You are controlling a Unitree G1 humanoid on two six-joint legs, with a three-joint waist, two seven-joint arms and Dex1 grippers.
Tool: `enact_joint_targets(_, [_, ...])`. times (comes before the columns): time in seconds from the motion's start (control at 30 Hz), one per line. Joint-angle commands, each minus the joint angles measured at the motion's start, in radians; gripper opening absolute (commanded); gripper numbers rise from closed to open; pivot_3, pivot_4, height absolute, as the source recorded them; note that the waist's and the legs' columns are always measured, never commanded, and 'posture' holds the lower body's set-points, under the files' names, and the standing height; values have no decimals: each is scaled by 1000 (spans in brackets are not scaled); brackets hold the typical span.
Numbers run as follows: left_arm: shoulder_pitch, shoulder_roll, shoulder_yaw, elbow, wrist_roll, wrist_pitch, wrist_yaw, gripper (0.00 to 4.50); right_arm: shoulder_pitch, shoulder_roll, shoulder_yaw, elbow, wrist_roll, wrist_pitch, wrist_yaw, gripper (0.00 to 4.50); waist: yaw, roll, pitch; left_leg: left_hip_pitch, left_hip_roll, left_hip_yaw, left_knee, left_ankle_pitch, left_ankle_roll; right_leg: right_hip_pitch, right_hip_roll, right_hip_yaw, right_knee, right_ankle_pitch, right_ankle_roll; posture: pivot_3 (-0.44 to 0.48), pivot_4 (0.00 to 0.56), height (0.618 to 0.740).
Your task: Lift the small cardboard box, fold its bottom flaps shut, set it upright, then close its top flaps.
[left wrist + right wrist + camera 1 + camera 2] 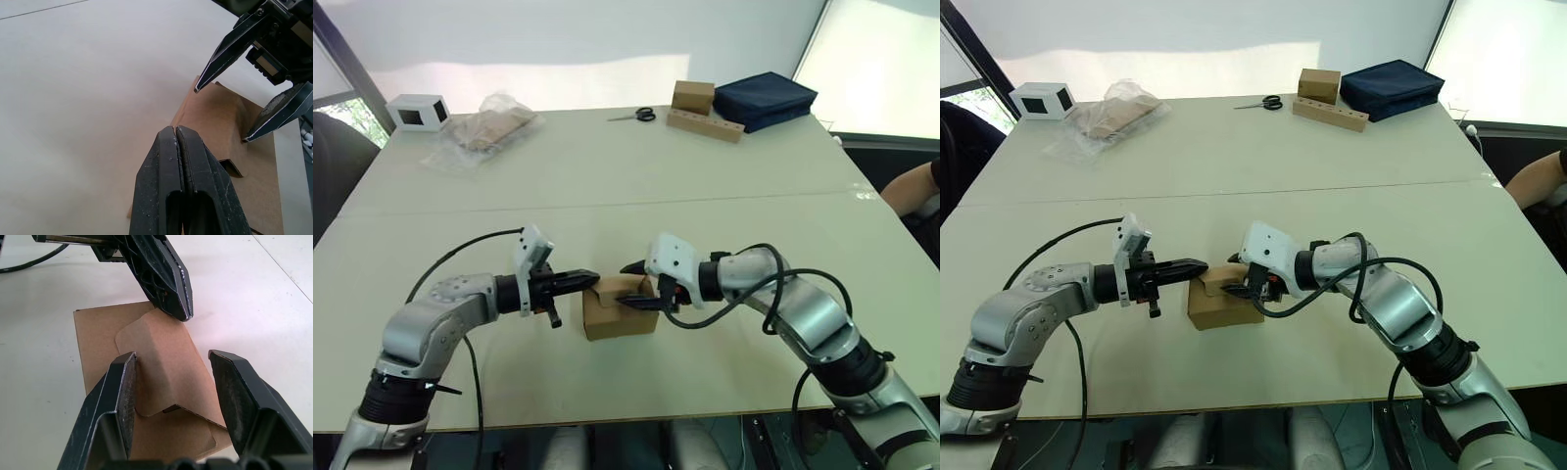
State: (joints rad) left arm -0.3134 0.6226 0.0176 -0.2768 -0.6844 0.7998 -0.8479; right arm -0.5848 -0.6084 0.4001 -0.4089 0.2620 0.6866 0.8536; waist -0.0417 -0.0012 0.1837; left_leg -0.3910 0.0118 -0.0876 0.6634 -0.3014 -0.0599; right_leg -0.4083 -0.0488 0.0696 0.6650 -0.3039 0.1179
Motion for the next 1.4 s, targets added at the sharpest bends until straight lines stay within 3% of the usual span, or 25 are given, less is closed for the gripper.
enact_joint_targets(0.03, [16, 0, 4, -22, -13, 9, -4, 0, -7, -3, 9, 11, -49, -26, -8, 2389, 0, 0, 0, 0, 0, 0, 0, 0, 0, 0, 0, 0, 0, 0, 0, 0, 150, 740])
enact_joint_targets(0.27, [14, -8, 4, -20, -23, 13, 2, 0, 9, -2, 23, 15, -89, -48, -12, 2389, 0, 0, 0, 0, 0, 0, 0, 0, 0, 0, 0, 0, 0, 0, 0, 0, 150, 740])
enact_joint_targets(0.67, [-6, -16, 29, 18, -33, 31, 21, 0, 36, 3, -51, -69, 58, 36, 55, 2389, 0, 0, 0, 1, 0, 0, 0, 0, 0, 1, 0, 0, 0, 0, 0, 0, 150, 740])
enact_joint_targets(1.03, [-16, -25, 34, 18, -60, 55, 35, 0, 10, -3, -13, -2, -55, -14, 18, 2389, 1, 0, 0, 1, 0, 0, 0, 0, 0, 0, 0, 0, 0, 0, 0, 0, 150, 740])
enact_joint_targets(1.4, [4, -5, -9, -9, -19, 26, 26, 0, 18, 26, -18, -4, -37, 59, 5, 2389, 1, 0, 0, 0, 0, 0, 0, 0, 0, 1, 0, 0, 0, 0, 0, 0, 150, 740])
